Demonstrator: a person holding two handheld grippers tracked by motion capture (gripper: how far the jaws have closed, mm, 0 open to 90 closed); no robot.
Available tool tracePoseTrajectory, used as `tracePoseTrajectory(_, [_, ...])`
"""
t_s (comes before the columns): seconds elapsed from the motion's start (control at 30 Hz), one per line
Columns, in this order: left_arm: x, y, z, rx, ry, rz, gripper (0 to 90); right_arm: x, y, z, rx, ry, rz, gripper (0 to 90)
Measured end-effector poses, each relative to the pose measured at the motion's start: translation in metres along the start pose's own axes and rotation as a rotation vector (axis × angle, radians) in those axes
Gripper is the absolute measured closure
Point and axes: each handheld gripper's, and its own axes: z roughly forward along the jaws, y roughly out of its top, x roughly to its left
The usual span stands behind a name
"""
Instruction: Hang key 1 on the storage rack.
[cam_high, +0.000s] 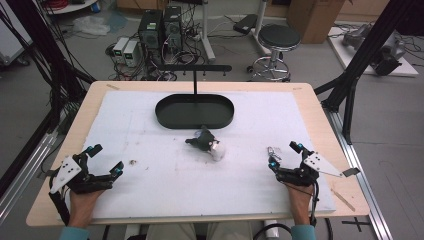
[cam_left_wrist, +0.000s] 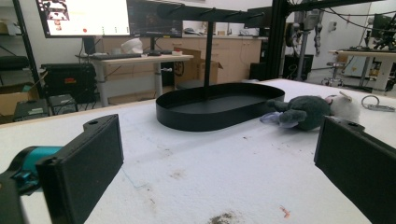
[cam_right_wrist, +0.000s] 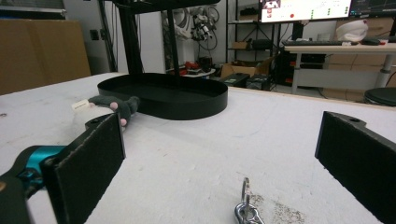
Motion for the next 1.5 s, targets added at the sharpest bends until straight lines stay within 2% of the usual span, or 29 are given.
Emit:
tracePoseTrajectory(0.77, [-0.001,0.000,0.000,-0.004,0.007,0.004,1.7,0.000,0.000,0.001,-0.004,-0.004,-0.007,0.7])
tracePoseTrajectory(0.87, [-0.001,0.000,0.000,-0.005,0.007,0.005,1.7,-0.001,0.001,0.001,0.008,-0.006,0.013,0.7])
tracePoseTrajectory(1.0, [-0.001,0.000,0.000,-0.005,0.008,0.004,1.7,-0.003,0.004,0.002,0.010,0.018,0.026,0.7])
tracePoseTrajectory(1.07, [-0.001,0.000,0.000,-0.004,0.009,0.004,1.7,-0.004,0.016,0.000,-0.010,0.026,0.025,0.7])
tracePoseTrajectory(1.2, [-0.001,0.000,0.000,-0.005,0.010,0.004,1.7,-0.005,0.029,0.000,-0.010,0.030,0.005,0.7])
tracePoseTrajectory(1.3, [-0.001,0.000,0.000,-0.005,0.010,0.004,1.7,-0.006,0.050,0.002,0.009,0.050,-0.005,0.7])
tracePoseTrajectory(1.5, [-0.001,0.000,0.000,-0.005,0.011,0.004,1.7,-0.006,0.075,0.010,0.051,0.087,-0.034,0.7])
